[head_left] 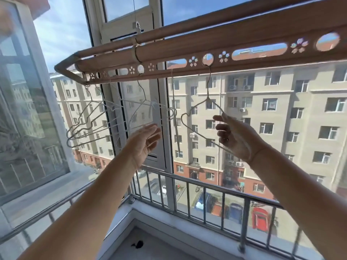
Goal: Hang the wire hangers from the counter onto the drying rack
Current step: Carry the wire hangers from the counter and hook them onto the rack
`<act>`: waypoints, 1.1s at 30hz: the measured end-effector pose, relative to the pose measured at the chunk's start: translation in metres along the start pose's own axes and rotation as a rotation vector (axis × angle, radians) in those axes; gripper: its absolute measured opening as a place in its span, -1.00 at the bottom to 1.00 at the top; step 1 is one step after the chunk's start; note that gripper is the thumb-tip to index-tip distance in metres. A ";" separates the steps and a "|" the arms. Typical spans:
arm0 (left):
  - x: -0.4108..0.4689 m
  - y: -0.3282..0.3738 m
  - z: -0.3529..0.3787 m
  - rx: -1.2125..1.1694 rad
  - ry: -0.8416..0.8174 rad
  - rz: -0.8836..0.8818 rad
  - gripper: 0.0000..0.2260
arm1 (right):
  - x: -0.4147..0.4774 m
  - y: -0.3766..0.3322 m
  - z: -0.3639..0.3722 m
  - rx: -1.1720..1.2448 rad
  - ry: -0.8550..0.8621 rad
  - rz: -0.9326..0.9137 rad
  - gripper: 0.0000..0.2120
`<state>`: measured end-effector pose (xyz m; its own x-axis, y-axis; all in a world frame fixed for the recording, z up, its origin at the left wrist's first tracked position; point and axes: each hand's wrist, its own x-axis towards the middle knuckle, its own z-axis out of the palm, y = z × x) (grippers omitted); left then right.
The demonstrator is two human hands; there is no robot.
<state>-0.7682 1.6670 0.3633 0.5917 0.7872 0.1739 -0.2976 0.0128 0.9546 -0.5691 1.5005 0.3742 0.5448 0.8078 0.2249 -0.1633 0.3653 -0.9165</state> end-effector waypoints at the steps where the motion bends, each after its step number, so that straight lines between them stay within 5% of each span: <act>1: -0.006 -0.007 -0.003 0.005 0.008 -0.019 -0.88 | -0.006 0.005 -0.008 0.008 0.006 0.015 -0.69; 5: -0.031 -0.044 0.000 0.061 -0.038 -0.142 -0.87 | -0.032 0.026 -0.038 0.008 0.136 0.087 -0.87; 15: -0.098 -0.116 0.095 0.196 -0.353 -0.269 -0.61 | -0.121 0.029 -0.127 -0.061 0.230 0.101 -0.89; 33: -0.272 -0.220 0.491 0.178 -0.866 -0.280 -0.69 | -0.406 -0.097 -0.437 -0.292 0.677 -0.036 -0.64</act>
<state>-0.4959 1.1475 0.2244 0.9993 0.0335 -0.0166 0.0172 -0.0185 0.9997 -0.4154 0.9344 0.2275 0.9493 0.3012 0.0897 0.0384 0.1723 -0.9843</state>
